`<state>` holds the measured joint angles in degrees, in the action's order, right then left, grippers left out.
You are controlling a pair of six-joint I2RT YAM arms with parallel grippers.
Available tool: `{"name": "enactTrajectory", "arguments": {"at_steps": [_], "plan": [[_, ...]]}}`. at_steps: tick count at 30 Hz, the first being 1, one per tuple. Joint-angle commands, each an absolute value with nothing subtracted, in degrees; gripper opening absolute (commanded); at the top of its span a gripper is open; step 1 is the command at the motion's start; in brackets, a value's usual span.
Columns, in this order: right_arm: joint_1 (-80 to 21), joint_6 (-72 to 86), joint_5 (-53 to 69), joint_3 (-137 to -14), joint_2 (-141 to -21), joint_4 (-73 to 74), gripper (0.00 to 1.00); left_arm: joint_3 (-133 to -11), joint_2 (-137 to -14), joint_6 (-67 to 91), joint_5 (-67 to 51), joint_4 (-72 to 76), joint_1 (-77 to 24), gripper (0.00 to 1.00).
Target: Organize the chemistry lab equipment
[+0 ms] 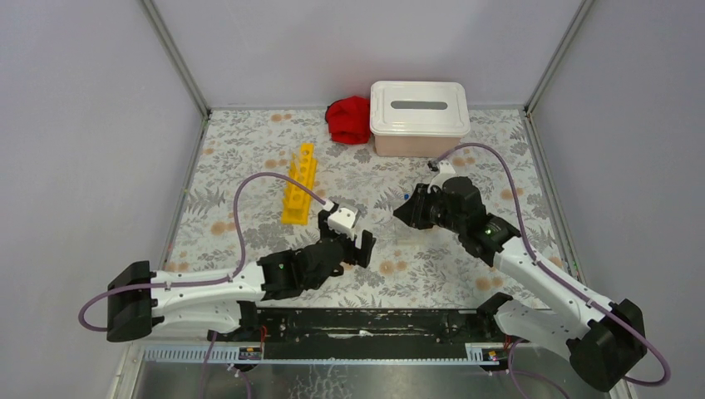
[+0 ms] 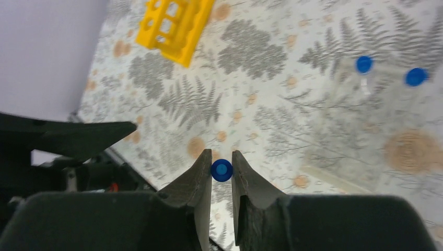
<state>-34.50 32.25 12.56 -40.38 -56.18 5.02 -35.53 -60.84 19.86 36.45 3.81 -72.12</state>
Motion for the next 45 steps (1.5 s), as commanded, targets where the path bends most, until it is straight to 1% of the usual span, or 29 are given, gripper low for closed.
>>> {"name": "enactTrajectory", "arguments": {"at_steps": [1,7,17,29,45], "plan": [[-34.6,24.5,0.9,-44.2,-57.8,9.5,0.00,-35.2,-62.8,25.0,40.3,5.1,-72.2,0.90],[-34.6,21.1,-7.3,-44.9,-61.2,10.1,0.00,-36.6,-66.0,27.9,41.2,3.3,-72.2,0.94],[-34.6,18.8,-13.6,-44.9,-66.0,8.1,0.00,-36.9,-67.9,30.5,41.8,2.8,-71.9,0.96],[-35.2,16.4,-14.3,-44.9,-69.4,2.7,0.00,-35.7,-68.1,30.9,41.8,4.2,-71.4,0.97],[-36.0,15.7,-14.6,-46.7,-73.7,0.6,0.00,-35.3,-67.8,30.6,41.7,4.7,-70.5,0.97]]}}
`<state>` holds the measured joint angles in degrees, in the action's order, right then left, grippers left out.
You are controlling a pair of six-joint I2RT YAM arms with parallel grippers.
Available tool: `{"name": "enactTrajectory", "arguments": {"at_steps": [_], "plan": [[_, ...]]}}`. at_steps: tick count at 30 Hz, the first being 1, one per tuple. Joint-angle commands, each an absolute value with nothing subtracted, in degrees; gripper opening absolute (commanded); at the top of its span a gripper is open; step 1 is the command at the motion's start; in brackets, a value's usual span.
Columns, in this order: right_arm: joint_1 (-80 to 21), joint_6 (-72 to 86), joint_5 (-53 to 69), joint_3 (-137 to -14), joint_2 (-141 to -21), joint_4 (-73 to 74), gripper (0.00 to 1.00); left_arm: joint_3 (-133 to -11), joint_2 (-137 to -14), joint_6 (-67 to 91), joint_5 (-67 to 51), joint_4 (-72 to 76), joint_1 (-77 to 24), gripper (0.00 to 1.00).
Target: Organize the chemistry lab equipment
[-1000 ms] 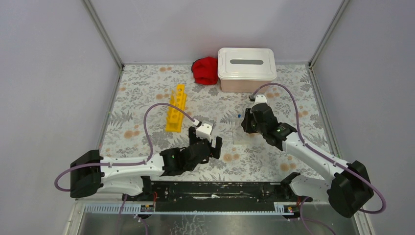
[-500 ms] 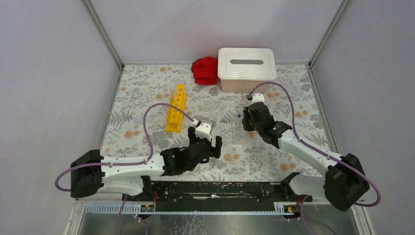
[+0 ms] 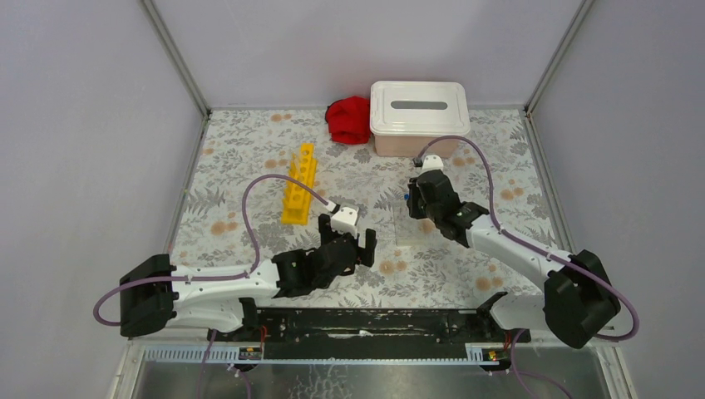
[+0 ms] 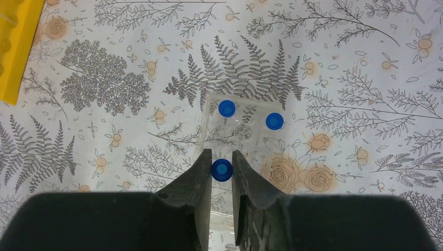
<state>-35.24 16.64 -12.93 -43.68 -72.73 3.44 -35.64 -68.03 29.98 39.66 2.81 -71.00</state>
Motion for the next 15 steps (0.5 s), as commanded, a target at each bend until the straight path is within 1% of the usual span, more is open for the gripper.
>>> {"name": "enactTrajectory", "arguments": {"at_steps": [1,15], "plan": [[-36.0,15.7,-14.7,-46.8,-73.9,0.5,0.00,-35.3,-67.7,30.6,41.7,4.8,-70.5,0.97],[-36.9,14.7,-15.5,-46.6,-76.8,-2.0,0.00,-34.3,-67.3,30.6,41.3,6.0,-69.3,0.97]]}}
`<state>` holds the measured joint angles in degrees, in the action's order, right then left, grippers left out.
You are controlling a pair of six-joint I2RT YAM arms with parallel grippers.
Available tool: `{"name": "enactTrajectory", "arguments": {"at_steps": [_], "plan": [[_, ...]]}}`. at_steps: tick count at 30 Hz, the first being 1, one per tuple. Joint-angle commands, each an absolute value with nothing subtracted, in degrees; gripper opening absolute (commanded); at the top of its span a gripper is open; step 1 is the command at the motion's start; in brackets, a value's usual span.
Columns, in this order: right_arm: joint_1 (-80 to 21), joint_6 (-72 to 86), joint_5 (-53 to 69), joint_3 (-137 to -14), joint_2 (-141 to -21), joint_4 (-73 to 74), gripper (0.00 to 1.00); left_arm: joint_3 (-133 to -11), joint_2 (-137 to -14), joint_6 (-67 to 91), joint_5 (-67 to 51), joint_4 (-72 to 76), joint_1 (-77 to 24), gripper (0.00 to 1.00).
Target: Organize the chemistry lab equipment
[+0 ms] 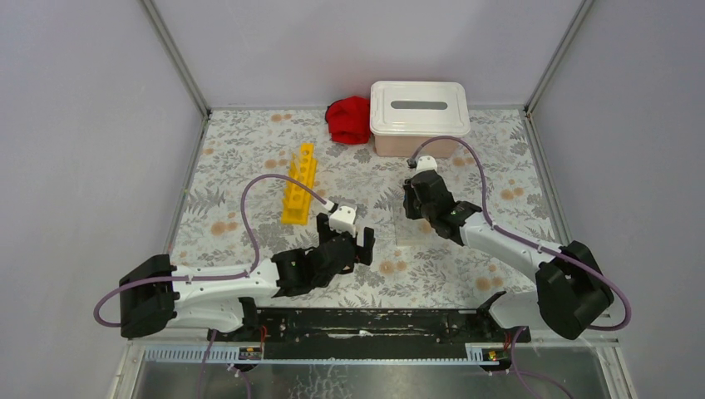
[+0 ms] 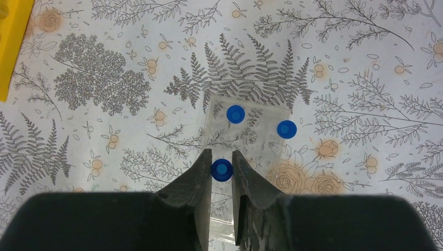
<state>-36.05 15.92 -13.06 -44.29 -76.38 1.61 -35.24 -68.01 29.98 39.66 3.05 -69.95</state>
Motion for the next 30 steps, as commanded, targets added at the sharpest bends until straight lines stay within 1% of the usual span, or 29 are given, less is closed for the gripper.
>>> {"name": "enactTrajectory", "arguments": {"at_steps": [1,10,30], "plan": [[-36.9,14.6,-15.7,-46.5,-76.9,-2.1,0.00,-34.3,-67.3,30.6,41.2,6.0,-69.2,0.97],[-37.3,13.7,-17.9,-46.0,-76.9,-2.4,0.00,-33.8,-67.4,30.6,40.7,6.7,-68.7,0.97],[-38.1,13.8,-18.1,-44.2,-79.2,-4.0,0.00,-33.0,-67.5,30.7,40.0,7.5,-67.8,0.97]]}}
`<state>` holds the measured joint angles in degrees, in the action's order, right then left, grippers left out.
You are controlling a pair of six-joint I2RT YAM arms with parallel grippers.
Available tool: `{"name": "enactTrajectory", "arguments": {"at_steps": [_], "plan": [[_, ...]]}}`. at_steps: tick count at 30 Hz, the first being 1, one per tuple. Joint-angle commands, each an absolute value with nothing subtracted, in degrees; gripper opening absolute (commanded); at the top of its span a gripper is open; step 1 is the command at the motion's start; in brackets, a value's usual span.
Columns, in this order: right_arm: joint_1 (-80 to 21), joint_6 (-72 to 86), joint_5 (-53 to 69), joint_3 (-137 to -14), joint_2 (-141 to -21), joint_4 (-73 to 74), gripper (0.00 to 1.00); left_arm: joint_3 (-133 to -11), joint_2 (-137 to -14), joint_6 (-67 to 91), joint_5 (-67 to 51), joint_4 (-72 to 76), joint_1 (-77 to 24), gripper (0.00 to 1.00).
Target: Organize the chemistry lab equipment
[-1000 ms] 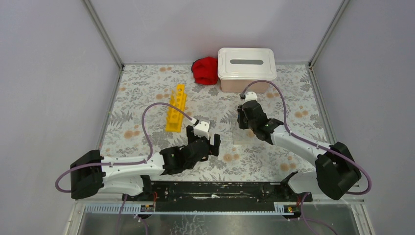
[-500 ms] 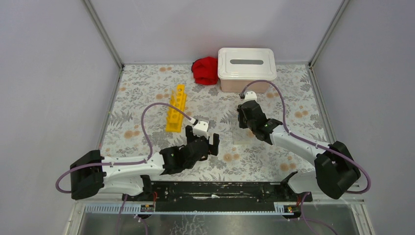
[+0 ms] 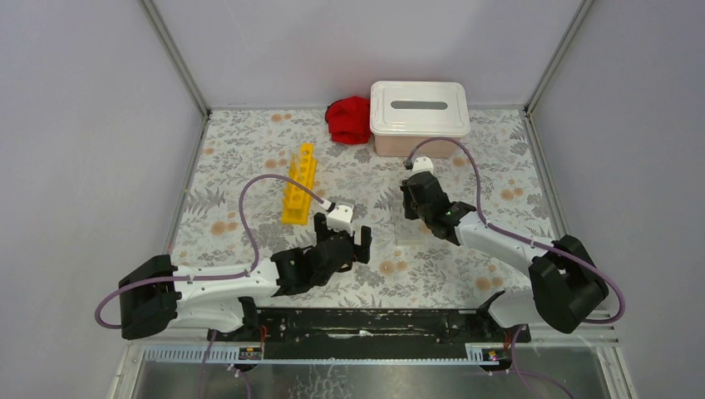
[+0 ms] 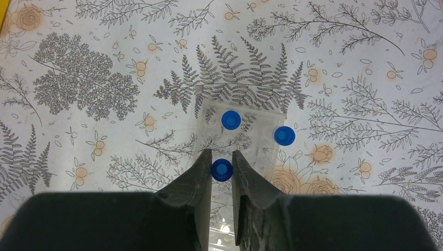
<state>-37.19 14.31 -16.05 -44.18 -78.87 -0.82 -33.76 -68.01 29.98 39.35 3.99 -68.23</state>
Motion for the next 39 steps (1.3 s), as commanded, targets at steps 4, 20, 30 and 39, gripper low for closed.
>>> {"name": "enactTrajectory", "arguments": {"at_steps": [4,20,30,39], "plan": [[-38.4,13.9,-18.3,-43.4,-79.8,-4.6,0.00,-32.8,-67.5,30.8,39.9,7.6,-67.7,0.97],[-40.2,14.1,-20.3,-40.9,-81.7,-6.7,0.31,-32.2,-67.6,31.2,39.9,7.9,-67.3,0.98],[-40.2,13.9,-20.8,-43.3,-77.9,-3.1,0.44,-36.5,-67.8,31.9,40.3,3.0,-67.2,0.99],[-40.3,13.3,-21.1,-47.0,-73.2,2.6,0.51,-42.7,-65.3,33.9,44.0,-5.2,-67.1,0.99]]}}
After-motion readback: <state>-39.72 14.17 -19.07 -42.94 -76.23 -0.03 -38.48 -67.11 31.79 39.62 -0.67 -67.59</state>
